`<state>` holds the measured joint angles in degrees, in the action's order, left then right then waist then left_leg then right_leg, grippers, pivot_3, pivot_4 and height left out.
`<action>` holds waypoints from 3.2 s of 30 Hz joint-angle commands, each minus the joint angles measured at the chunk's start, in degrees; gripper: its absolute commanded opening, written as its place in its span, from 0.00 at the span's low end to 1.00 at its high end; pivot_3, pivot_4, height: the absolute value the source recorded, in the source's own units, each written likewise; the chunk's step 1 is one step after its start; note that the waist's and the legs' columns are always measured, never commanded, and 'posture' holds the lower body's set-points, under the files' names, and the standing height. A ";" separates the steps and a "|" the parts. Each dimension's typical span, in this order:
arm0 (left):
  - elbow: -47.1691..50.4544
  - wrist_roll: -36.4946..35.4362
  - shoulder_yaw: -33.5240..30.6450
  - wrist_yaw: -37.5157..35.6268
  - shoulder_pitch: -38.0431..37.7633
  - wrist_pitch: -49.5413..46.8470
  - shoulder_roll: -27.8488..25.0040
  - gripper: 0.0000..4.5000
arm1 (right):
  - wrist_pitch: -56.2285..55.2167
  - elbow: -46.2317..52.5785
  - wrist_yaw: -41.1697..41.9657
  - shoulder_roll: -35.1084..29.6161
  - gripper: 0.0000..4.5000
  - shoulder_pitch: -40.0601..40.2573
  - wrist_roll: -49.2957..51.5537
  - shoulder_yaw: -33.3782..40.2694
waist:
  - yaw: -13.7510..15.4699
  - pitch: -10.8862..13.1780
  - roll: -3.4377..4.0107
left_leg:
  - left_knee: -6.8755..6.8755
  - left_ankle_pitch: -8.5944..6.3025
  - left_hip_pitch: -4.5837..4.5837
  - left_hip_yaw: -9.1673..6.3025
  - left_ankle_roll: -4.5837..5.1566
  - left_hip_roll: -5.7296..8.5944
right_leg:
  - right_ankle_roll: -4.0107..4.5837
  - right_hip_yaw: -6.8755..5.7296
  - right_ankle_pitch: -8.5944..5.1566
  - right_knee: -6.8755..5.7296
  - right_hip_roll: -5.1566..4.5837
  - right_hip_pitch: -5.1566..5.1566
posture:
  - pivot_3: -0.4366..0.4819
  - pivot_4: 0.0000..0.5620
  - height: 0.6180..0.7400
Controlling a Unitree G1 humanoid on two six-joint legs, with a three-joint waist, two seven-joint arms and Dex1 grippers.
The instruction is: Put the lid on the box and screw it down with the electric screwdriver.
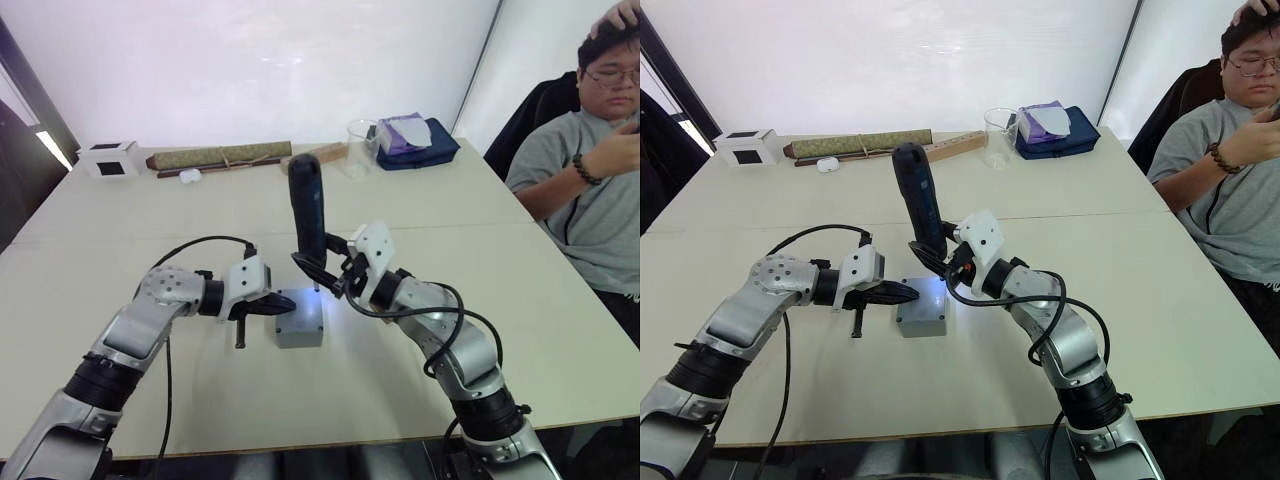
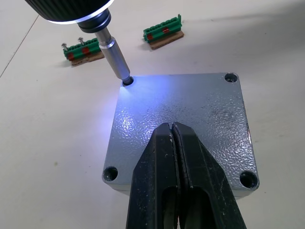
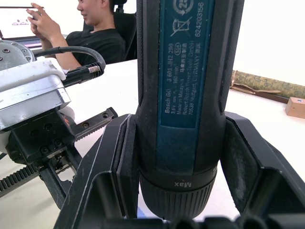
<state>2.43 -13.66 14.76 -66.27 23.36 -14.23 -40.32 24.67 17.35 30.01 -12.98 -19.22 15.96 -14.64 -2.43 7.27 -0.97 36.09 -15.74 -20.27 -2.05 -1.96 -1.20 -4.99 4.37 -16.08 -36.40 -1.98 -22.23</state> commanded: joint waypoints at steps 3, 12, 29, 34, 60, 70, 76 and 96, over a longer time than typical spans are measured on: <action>-2.01 3.21 1.94 0.12 -0.84 -1.03 -0.30 0.00 | 6.77 -8.25 0.26 -3.11 0.46 5.56 -1.97 -1.64 | 0.07 -0.07 -0.03 | -0.07 0.00 -0.03 0.00 0.00 0.01 | 0.01 -0.03 0.01 0.11 -0.03 0.01 | 0.48 0.27 0.97; -1.96 2.83 1.50 0.30 -0.66 -1.12 0.01 0.00 | 7.04 2.65 1.26 -3.13 0.46 2.91 5.74 5.25 | 0.11 0.24 -0.01 | -0.17 -0.01 -0.18 0.06 -0.01 0.11 | 0.00 -0.35 0.00 0.31 -0.56 -0.05 | 0.48 0.27 0.97; 11.88 -7.53 -5.95 -0.39 0.95 -9.03 -0.65 0.00 | 41.15 15.87 -13.04 -16.98 0.46 -19.88 35.15 29.15 | 0.37 2.60 0.31 | 0.07 0.03 -2.59 0.09 0.00 0.41 | -0.33 -0.84 0.56 0.17 -0.60 -1.96 | 0.48 0.27 0.97; 17.08 -12.64 -10.17 0.05 1.90 -12.29 -1.62 0.00 | 58.74 9.52 -16.25 -26.06 0.46 -26.48 37.19 31.36 | 0.27 3.01 0.41 | 0.17 0.05 -3.16 0.09 0.00 0.43 | -0.39 -0.98 0.59 0.19 -0.62 -2.45 | 0.48 0.27 0.97; 26.09 -21.54 -18.60 7.11 -0.75 -18.74 -4.55 0.00 | 67.80 -29.74 -12.66 -38.48 0.46 -29.80 26.69 6.20 | 0.06 3.72 0.26 | 1.07 0.04 -3.22 0.18 0.02 0.57 | -0.44 -1.06 0.62 -0.51 -0.48 -2.39 | 0.48 0.27 0.97; 30.76 -23.44 -20.65 11.34 -4.34 -20.98 -5.50 0.00 | 67.58 -30.17 -8.87 -35.23 0.94 -30.32 20.73 8.05 | -0.07 3.62 0.00 | 1.54 0.06 -3.06 0.12 0.00 0.53 | -0.50 -1.06 0.70 -0.81 -0.35 -2.15 | 0.48 0.27 0.97; 29.08 -21.91 -20.86 11.55 -5.86 -20.01 -6.81 0.00 | 61.06 -20.33 -3.20 -41.56 1.00 -31.27 18.49 5.64 | 0.17 3.73 0.16 | 1.67 0.06 -3.12 0.13 0.00 0.55 | -0.54 -1.05 0.73 -0.83 -0.39 -2.15 | 0.48 0.27 0.97; 5.33 -7.92 -10.31 -0.20 -4.28 -7.28 -9.16 0.00 | 41.59 15.63 6.93 -30.32 0.03 -11.17 21.90 -0.52 | 0.77 3.76 0.15 | 1.92 0.05 -3.17 0.16 0.02 0.53 | -0.65 -1.09 0.80 -0.89 -0.44 -2.14 | 0.48 0.27 0.97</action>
<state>7.79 -21.86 3.70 -65.32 18.08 -22.55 -50.07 68.87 31.41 37.87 -44.99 -31.25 40.24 -11.36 -1.66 11.03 -0.82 38.00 -15.69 -23.44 -1.89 -1.94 -0.66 -5.63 3.28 -15.28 -37.29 -2.41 -24.37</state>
